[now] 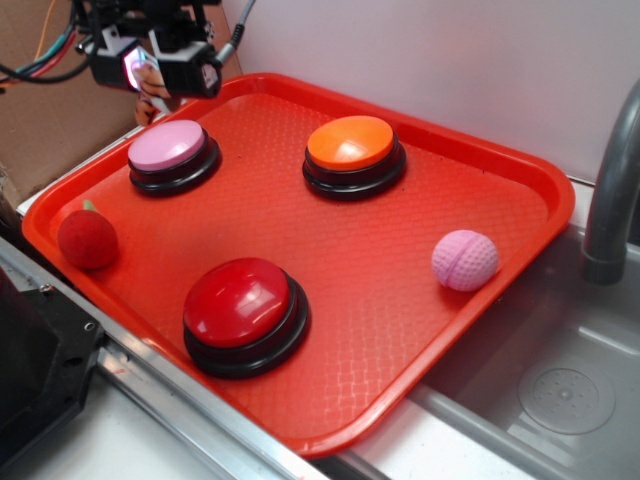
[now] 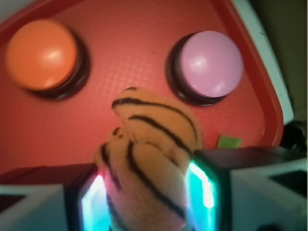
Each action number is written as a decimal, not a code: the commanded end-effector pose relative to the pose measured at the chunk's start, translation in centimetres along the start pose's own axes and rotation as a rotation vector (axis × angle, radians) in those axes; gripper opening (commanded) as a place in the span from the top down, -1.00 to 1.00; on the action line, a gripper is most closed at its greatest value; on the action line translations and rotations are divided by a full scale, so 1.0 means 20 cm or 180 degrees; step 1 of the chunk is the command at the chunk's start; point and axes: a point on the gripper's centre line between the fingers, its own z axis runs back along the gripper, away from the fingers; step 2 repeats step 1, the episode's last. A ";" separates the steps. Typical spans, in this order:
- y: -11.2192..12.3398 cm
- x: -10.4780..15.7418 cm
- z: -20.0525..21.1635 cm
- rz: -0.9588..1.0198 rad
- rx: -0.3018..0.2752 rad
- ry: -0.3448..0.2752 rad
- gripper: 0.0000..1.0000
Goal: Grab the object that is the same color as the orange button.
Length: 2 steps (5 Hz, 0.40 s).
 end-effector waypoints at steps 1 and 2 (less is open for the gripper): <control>0.08 0.04 0.08 -0.0340 -0.0208 -0.0199 1.00; 0.08 0.04 0.08 -0.0340 -0.0208 -0.0199 1.00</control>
